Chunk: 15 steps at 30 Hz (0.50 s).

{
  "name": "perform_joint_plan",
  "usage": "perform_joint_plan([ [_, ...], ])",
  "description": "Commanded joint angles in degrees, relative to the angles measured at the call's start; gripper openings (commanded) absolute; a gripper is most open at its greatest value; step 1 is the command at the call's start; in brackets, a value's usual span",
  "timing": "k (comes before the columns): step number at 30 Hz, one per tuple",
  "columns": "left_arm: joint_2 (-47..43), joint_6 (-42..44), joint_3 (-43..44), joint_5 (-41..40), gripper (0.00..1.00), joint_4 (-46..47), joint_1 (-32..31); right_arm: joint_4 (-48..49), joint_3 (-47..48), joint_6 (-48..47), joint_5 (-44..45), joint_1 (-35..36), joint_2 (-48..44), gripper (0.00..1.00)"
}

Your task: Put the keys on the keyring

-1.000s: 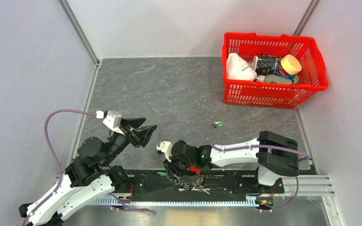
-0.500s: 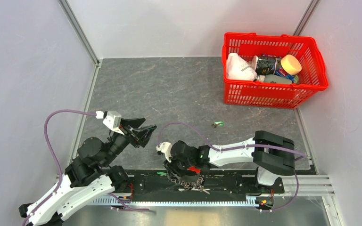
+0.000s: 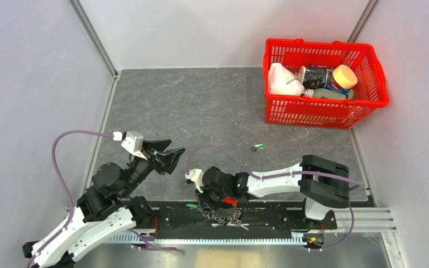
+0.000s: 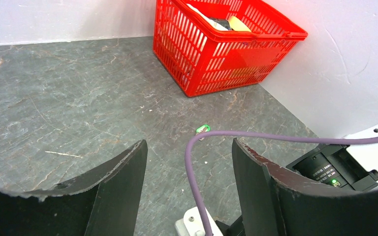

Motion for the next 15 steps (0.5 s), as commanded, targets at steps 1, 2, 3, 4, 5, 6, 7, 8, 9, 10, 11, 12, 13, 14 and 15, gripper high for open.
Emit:
perform_joint_plan([
  [1, -0.4, -1.5, 0.2, -1.1, 0.7, 0.7, -0.1, 0.9, -0.2, -0.1, -0.9, -0.2, 0.6, 0.19],
  [2, -0.5, -1.5, 0.2, -1.1, 0.7, 0.7, -0.1, 0.8, -0.1, 0.0, -0.9, -0.2, 0.6, 0.17],
  [3, -0.5, -1.5, 0.2, -1.2, 0.7, 0.7, -0.1, 0.6, 0.0, 0.0, -0.8, -0.2, 0.7, 0.15],
  [4, -0.6, -1.5, 0.2, -1.2, 0.7, 0.7, -0.1, 0.5, 0.0, 0.0, -0.8, -0.2, 0.7, 0.13],
  [5, -0.6, -1.5, 0.2, -1.2, 0.7, 0.6, -0.1, 0.4, 0.0, -0.1, -0.8, -0.2, 0.7, 0.11],
  [6, -0.7, -1.5, 0.2, -1.3, 0.7, 0.6, -0.1, 0.4, 0.0, 0.0, -0.8, -0.2, 0.7, 0.1],
  [7, -0.7, -1.5, 0.2, -1.3, 0.71, 0.6, -0.1, 0.3, 0.1, 0.0, -0.9, -0.2, 0.7, 0.09],
  [8, -0.7, -1.4, 0.2, -1.3, 0.71, 0.6, -0.1, 0.2, 0.1, 0.0, -0.8, -0.2, 0.7, 0.07],
  [9, -0.7, -1.4, 0.2, -1.3, 0.71, 0.6, -0.1, 0.1, 0.2, 0.0, -0.8, -0.3, 0.7, 0.06],
  [10, -0.7, -1.4, 0.3, -1.4, 0.71, 0.5, -0.1, -0.1, 0.3, -0.1, -0.8, -0.3, 0.7, 0.04],
  [11, -0.7, -1.4, 0.2, -1.4, 0.71, 0.5, -0.1, -0.2, 0.3, -0.1, -0.9, -0.2, 0.7, 0.03],
  [12, -0.7, -1.4, 0.2, -1.4, 0.71, 0.5, -0.1, -0.4, 0.5, -0.2, -0.9, -0.3, 0.7, 0.02],
  [13, -0.7, -1.4, 0.3, -1.4, 0.71, 0.5, -0.1, -0.5, 0.5, -0.2, -1.0, -0.3, 0.7, 0.02],
  [14, -0.7, -1.4, 0.3, -1.4, 0.71, 0.5, -0.1, -0.7, 0.6, -0.2, -1.1, -0.3, 0.7, 0.02],
  [15, -0.7, -1.4, 0.3, -1.4, 0.71, 0.5, -0.1, -0.7, 0.6, -0.1, -1.2, -0.3, 0.7, 0.04],
])
